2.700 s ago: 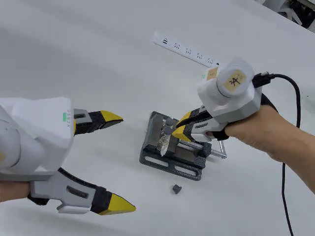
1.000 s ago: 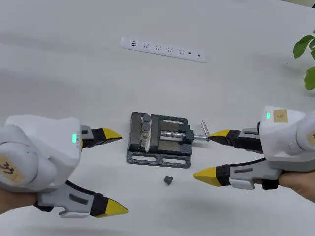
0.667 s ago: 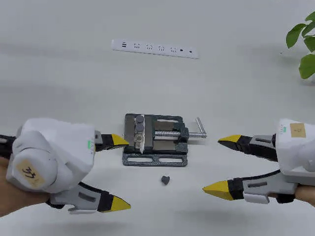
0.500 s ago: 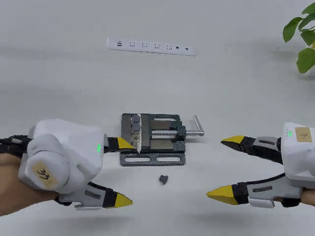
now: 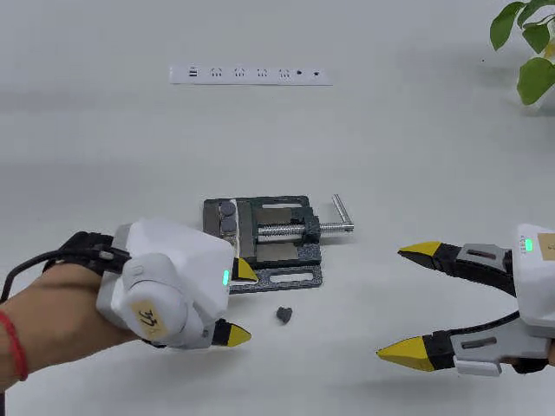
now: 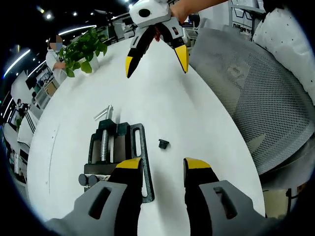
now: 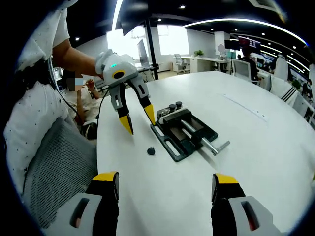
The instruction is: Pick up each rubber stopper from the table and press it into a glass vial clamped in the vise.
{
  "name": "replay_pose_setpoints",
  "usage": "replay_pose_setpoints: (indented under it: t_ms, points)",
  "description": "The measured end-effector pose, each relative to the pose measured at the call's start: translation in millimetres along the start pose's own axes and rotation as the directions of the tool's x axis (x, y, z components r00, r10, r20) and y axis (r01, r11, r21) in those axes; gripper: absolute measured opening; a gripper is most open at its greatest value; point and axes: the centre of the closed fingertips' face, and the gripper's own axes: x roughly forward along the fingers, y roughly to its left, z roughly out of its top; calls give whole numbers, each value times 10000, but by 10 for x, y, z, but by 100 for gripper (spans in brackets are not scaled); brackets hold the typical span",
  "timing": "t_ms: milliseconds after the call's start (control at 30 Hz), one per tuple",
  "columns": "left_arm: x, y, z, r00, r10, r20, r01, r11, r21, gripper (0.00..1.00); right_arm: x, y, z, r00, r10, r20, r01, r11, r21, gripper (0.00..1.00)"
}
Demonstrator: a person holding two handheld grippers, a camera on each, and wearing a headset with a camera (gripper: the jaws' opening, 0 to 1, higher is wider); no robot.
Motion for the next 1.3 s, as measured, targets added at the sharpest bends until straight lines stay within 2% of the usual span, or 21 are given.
replay_pose_setpoints:
  t_ms: [100,233,333,433,600,800,867,1300]
  points:
    - [65,-4,42,9999,-101,36,101,9999,93,23,-20,-4,-3,9999,-85,126,83,9999,121,74]
    - [151,-7,47,9995,-303,-13,303,9995,120,23,-36,-2,-34,9998,-146,139,143,9996,236,74]
    - [217,-15,35,9990,-420,-161,426,9984,379,20,-45,5,-65,9998,-155,158,151,9994,298,74]
    - [271,-17,66,9985,-489,-229,498,9979,413,18,-55,1,-88,9997,-194,172,187,9991,382,73]
    - [380,-33,45,9972,-598,-456,623,9966,539,14,-77,11,-122,9995,-250,180,242,9986,471,72]
    - [440,-6,66,9969,-671,-412,692,9963,505,11,-101,12,-150,9993,-326,186,315,9979,571,72]
    - [458,-4,47,9963,-688,-507,713,9963,490,10,-106,12,-160,9992,-338,198,325,9976,615,71]
    - [473,-14,27,9954,-719,-626,755,9955,568,4,-96,14,-156,9991,-360,237,343,9970,693,69]
